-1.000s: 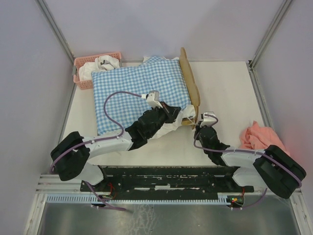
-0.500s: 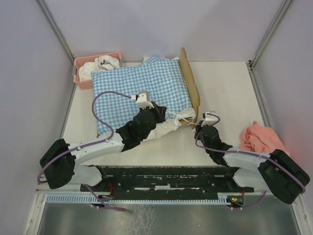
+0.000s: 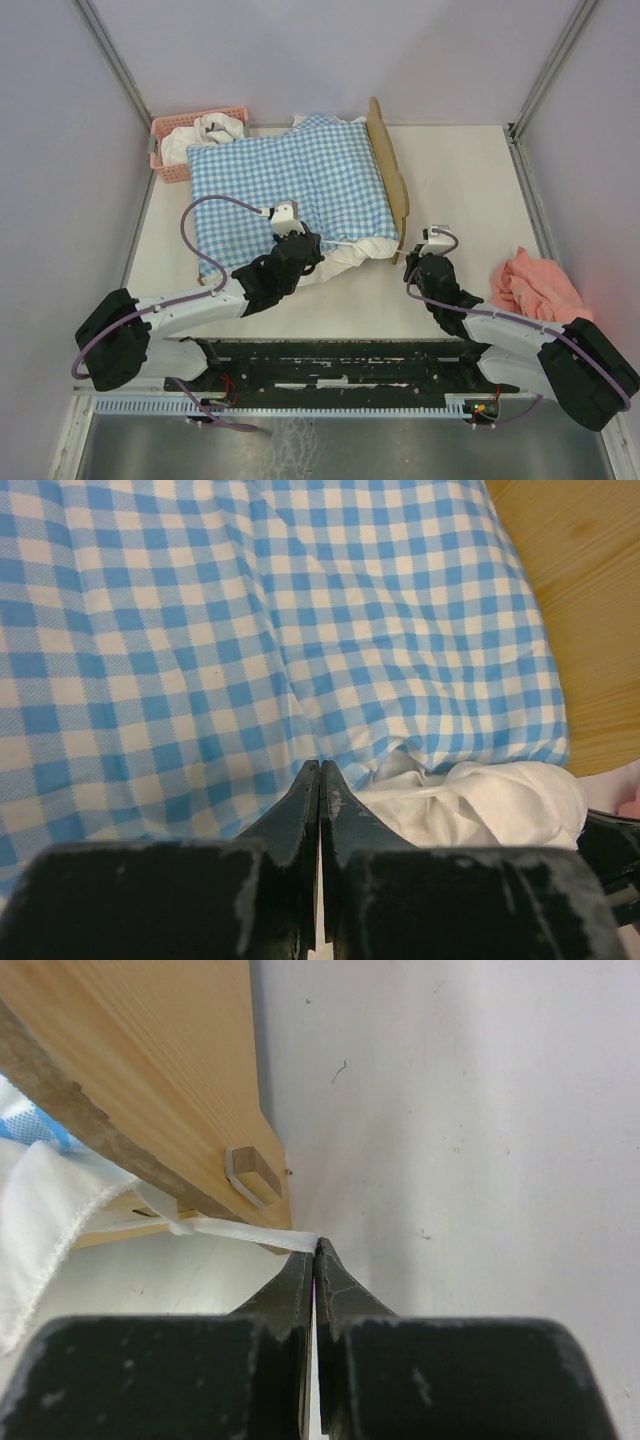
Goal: Set up the pet bed
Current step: Tie the ropes to the bed frame.
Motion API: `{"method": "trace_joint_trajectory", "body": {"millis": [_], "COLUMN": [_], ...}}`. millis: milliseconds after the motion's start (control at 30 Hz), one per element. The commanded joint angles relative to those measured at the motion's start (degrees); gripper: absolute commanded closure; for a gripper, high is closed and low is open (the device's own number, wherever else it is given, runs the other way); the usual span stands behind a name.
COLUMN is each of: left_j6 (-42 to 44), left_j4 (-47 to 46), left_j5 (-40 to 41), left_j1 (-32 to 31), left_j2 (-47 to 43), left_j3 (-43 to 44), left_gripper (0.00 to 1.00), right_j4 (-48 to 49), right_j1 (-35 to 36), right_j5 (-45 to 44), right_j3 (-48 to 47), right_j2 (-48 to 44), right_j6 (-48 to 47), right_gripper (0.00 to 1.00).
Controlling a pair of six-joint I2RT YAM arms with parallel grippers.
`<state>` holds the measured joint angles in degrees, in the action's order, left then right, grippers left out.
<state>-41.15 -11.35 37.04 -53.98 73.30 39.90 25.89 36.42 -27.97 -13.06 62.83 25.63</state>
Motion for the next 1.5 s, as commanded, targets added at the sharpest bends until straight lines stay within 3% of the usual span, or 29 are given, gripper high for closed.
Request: {"method": "trace_joint_trajectory", "body": {"millis": [0,533,733,833,1133,1300,1467], "left_j6": [-2.87,-3.14,0.03,0.49,1.32,1.52,2.19], "left_j4": [0.22,1.78,-4.56,-8.42,-11.48,-14.06,-10.22], "left_j5": [4.16,3.36,-11.72,-15.18,-17.90,-17.31,-16.61], "left_j1": [0.77,0.72,-0.67,-3.93,-11.26,-11.61,-11.59], "left_j2": [-4.50,-6.01,-6.17,-5.74,4.06,8.10,9.40], "left_j3": [-2.43,-4.22,-7.06,-9.58,-8.33,-7.24,-4.42], "left_gripper": [0.97,0.97,0.97,0.97,0.97,0.85,0.64], "right_j4": [-0.79,-3.98,-5.97,-9.66,-20.43,-30.61,-41.34], "right_j1": [-1.12,-2.59,-2.57,-2.56,-2.57,-2.59,-2.59], "right_j5": [-1.58,-1.50,9.79,13.04,8.70,3.35,1.48], "right_j3": [-1.49,-1.79,-5.04,-8.40,-13.50,-15.42,-18.18], "right_j2": [-0.07,-1.34,2.69,4.73,4.58,-0.31,-5.77], "right_j6": [1.37,3.44,2.79,3.02,6.13,8.27,8.12], "right_gripper": [0.98,0.98,0.98,0.98,0.87,0.71,0.60]}}
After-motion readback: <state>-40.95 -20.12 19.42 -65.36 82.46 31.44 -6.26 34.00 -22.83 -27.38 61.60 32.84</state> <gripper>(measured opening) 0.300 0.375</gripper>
